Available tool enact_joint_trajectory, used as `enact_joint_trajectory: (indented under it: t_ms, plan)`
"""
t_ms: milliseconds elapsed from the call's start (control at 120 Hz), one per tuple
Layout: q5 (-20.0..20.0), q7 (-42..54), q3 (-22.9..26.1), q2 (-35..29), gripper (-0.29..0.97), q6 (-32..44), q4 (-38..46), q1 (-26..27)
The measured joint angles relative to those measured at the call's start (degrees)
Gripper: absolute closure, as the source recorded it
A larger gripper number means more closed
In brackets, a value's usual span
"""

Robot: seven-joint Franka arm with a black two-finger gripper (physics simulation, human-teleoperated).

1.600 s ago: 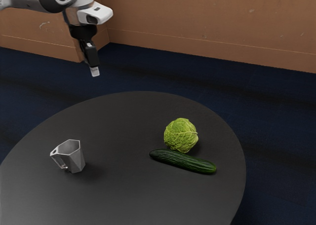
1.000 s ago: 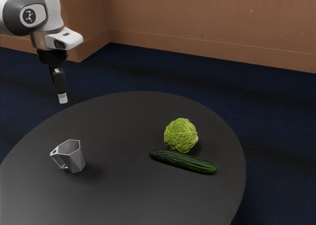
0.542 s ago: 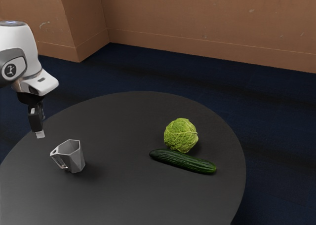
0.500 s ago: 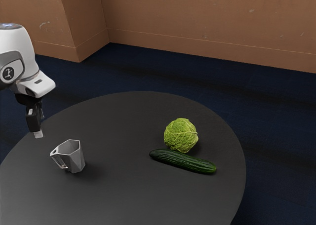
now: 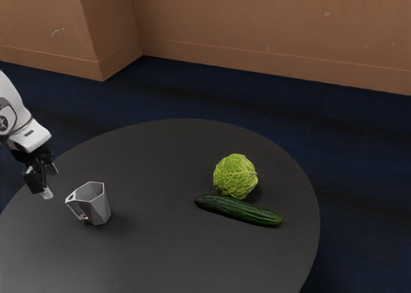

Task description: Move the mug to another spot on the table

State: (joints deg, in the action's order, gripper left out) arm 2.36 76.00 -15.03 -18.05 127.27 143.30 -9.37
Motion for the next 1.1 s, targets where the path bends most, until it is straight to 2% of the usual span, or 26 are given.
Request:
enact_joint_trajectory:
  t_ms: [133,333,500,783,1100]
  plan:
    - [4.88,7.37,-0.57,2.37,0.00,3.88,-0.03,0.09]
    - [8.90,16.27,-0.61,7.62,0.00,7.39,-0.44,0.28]
    - [14.25,22.40,-0.61,11.80,0.00,9.03,-0.50,0.17]
    - [28.28,31.61,-0.61,16.82,0.00,10.41,-1.07,-1.06]
    - [34.53,38.09,-0.53,20.92,0.00,10.79,-2.37,-2.54]
